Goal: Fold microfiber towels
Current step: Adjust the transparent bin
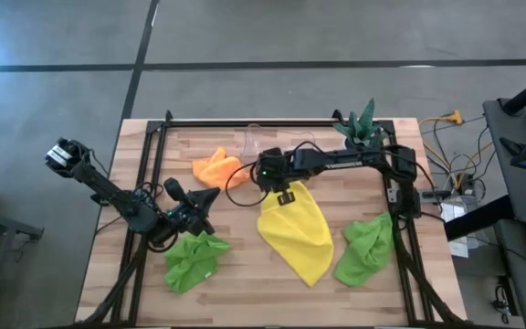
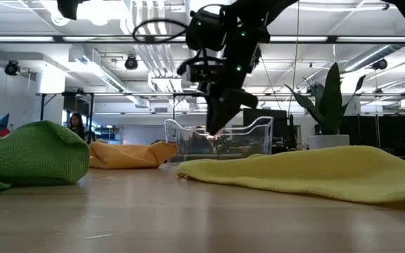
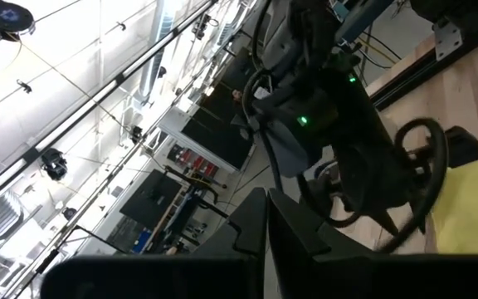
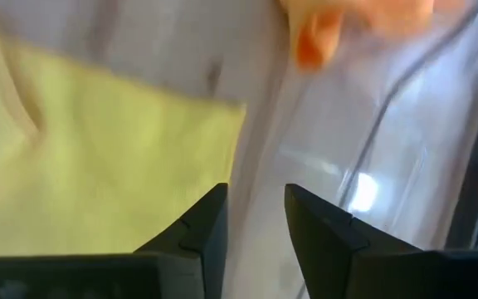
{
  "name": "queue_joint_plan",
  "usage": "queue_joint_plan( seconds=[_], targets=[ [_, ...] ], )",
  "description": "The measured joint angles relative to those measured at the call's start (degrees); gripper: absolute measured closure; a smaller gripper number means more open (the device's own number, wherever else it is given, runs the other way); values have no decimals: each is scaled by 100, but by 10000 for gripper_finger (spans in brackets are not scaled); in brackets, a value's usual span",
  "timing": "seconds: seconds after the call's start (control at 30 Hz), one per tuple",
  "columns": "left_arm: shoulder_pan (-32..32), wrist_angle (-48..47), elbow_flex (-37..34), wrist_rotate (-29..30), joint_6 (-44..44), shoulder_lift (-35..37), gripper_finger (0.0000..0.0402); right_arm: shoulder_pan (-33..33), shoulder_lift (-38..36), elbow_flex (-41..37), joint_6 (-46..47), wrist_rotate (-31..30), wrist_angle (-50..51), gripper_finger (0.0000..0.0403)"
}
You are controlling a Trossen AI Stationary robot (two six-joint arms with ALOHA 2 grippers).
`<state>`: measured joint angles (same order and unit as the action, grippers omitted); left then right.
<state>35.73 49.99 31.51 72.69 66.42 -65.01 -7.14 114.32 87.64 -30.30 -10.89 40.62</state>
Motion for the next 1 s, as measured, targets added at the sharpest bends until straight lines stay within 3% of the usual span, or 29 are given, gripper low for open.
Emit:
queue_joint_plan(
  seconds=[0.37, 0.57, 1.0],
  targets=[
    [-2, 1, 0, -2, 1, 0, 402, -159, 111, -13, -4, -1181, 212, 303],
    [-2, 1, 0, -2, 1, 0, 402, -431, 111, -26, -17, -1183, 272, 304],
    [-2, 1, 0, -2, -3, 0, 402, -515, 111, -57, 552, -1214, 1363, 310]
  ],
)
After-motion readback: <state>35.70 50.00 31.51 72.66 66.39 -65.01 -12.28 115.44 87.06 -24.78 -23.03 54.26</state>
